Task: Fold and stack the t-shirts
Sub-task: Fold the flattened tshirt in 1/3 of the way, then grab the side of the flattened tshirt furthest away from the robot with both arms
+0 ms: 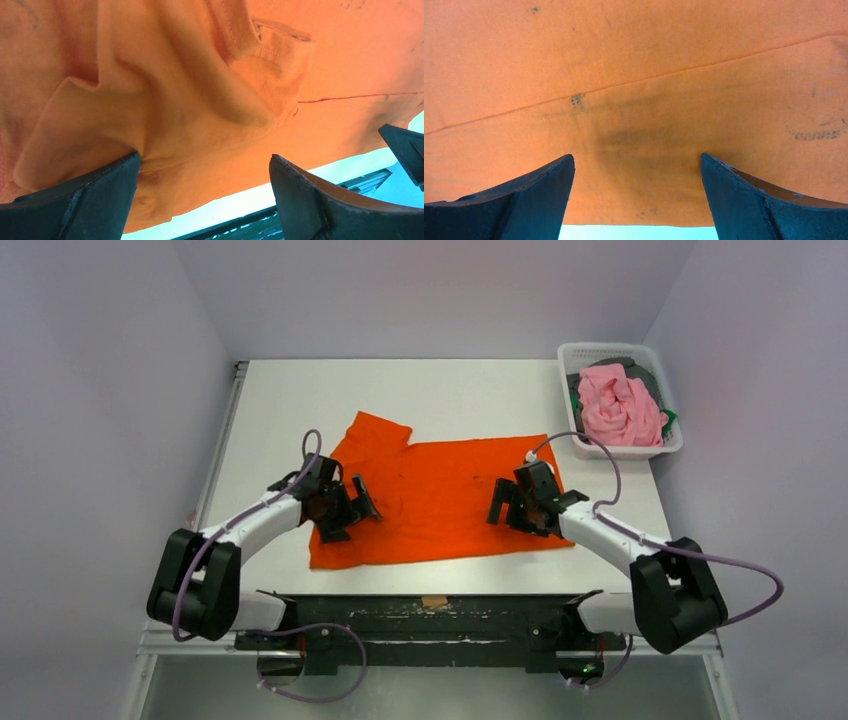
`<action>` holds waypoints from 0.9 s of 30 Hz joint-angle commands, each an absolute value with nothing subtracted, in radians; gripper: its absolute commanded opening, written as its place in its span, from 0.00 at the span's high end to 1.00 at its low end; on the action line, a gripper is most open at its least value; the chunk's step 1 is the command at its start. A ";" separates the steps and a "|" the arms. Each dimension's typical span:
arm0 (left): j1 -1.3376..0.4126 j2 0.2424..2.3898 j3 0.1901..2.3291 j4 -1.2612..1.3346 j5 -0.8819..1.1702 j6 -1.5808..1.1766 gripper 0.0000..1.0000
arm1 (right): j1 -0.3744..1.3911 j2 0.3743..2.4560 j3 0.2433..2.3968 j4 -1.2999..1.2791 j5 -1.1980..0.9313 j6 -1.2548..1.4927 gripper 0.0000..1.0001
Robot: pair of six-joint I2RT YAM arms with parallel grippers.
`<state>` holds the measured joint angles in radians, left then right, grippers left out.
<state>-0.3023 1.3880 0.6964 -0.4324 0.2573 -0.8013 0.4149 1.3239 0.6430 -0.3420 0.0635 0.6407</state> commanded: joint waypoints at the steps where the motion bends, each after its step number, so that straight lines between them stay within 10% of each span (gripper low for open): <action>1: -0.320 1.315 0.576 -0.604 0.147 -0.852 0.00 | 0.450 1.271 0.544 -0.532 0.005 0.733 0.05; 18: -0.321 1.165 0.677 -0.709 0.064 -0.830 0.00 | 0.499 1.071 0.610 -0.643 0.005 0.738 0.01; 27: -0.253 1.357 1.083 -0.657 0.043 -0.709 0.00 | 0.458 1.094 0.800 -0.587 0.237 0.750 0.01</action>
